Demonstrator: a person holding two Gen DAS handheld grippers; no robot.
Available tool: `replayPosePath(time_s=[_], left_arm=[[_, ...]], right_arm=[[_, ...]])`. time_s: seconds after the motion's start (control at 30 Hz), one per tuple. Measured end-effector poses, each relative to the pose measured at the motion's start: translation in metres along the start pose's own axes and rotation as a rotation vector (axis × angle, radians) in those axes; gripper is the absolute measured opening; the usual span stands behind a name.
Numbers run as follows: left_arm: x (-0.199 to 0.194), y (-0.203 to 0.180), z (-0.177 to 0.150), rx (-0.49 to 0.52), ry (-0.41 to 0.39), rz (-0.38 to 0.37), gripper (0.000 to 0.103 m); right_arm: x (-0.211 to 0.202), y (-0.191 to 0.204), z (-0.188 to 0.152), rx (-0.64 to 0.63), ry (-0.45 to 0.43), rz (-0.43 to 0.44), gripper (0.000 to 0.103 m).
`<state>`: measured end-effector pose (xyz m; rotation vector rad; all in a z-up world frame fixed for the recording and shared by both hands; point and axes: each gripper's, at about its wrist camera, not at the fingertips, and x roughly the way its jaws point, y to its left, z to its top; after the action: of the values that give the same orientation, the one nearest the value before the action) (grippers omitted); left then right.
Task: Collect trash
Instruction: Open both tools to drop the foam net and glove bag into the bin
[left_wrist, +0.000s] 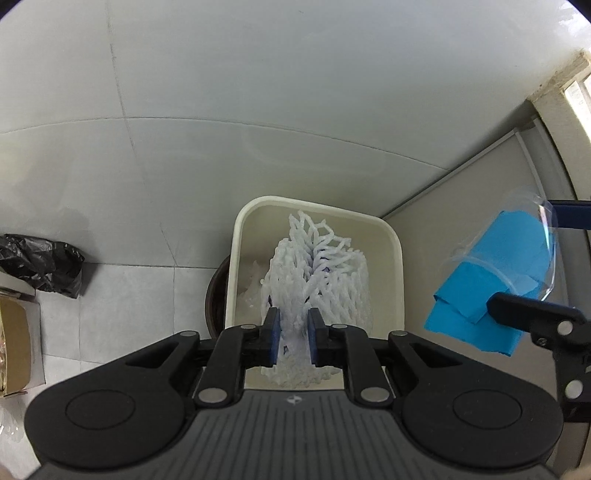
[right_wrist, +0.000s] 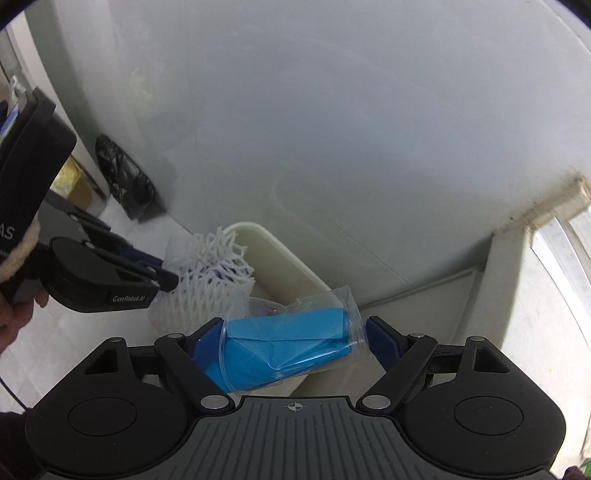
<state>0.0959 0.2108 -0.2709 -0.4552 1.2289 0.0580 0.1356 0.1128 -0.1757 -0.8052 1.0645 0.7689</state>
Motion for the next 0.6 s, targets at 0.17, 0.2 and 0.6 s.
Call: replayPosePath(time_s=[0.17,0.2,0.6], left_arm=[[0.000,0.000,0.000,0.001,-0.006,-0.010,0.034],[0.001,0.001,0.000,0.004,-0.006,-0.014,0.037],[0.001,0.001,-0.002,0.011,-0.001,-0.023,0.050]], right_arm=[[-0.002,0.004,0.000,-0.008,-0.011,0.030,0.092],[-0.003,0.005,-0.001,-0.010,-0.017,0.034,0.092],[-0.003,0.021,-0.006,-0.045,-0.038,0.012,0.093]])
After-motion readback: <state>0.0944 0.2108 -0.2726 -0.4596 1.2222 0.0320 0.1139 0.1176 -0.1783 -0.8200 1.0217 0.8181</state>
